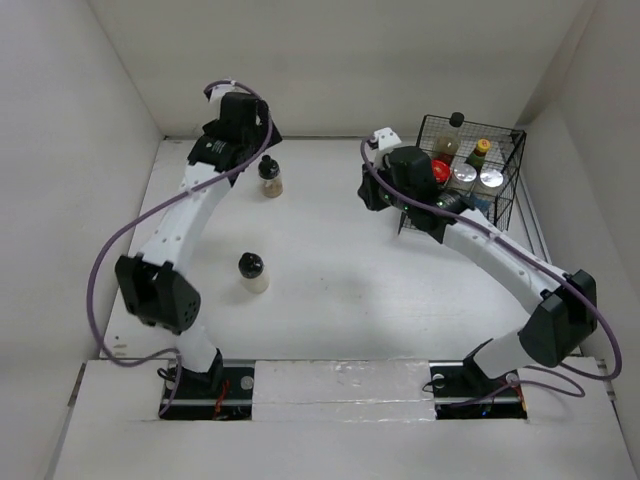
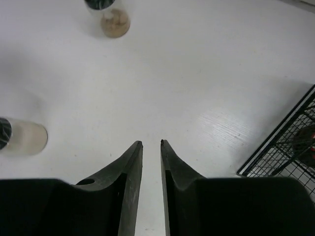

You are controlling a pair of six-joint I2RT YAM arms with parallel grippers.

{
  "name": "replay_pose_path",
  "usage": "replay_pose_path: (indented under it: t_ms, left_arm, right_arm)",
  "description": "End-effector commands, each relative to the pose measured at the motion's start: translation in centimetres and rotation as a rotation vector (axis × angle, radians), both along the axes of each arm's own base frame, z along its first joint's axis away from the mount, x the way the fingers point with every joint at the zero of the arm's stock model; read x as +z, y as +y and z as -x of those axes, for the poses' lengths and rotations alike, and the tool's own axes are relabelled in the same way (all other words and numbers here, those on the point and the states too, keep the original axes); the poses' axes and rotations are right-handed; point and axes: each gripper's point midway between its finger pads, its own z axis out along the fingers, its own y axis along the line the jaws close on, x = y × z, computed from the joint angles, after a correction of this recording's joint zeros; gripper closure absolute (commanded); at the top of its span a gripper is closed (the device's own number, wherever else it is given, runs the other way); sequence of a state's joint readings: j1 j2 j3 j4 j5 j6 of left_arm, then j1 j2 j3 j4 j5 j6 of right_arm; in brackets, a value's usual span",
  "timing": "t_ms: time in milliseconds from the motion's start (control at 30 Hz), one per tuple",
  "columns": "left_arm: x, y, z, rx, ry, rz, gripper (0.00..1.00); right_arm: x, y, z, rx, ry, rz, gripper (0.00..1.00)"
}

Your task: Organize the condiment bottles

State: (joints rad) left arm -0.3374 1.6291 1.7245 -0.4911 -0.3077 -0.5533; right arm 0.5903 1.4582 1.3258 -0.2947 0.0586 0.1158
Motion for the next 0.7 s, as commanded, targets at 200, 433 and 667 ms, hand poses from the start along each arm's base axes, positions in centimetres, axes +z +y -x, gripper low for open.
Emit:
replay_pose_path:
  t_ms: [200,433,667]
  left_arm:
    - [-5.7,-0.2,-6.0,0.031,0.106,-0.152,0.42]
    - [-8.4,0.7,-8.3,0.067,0.144,-0.177,0.46]
    - [-10.5,0.6,-10.4,0.049,0.178,-0.208,0.47]
  right_arm:
    - [1.3,3.6,3.3,0.167,-0.005,-0.052,0.57]
    - [1.2,1.5,3.6,0.117,-0.021,-0.013,0.55]
    - [0.9,0.2,3.8,0.095,-0.009,-0.005,0.55]
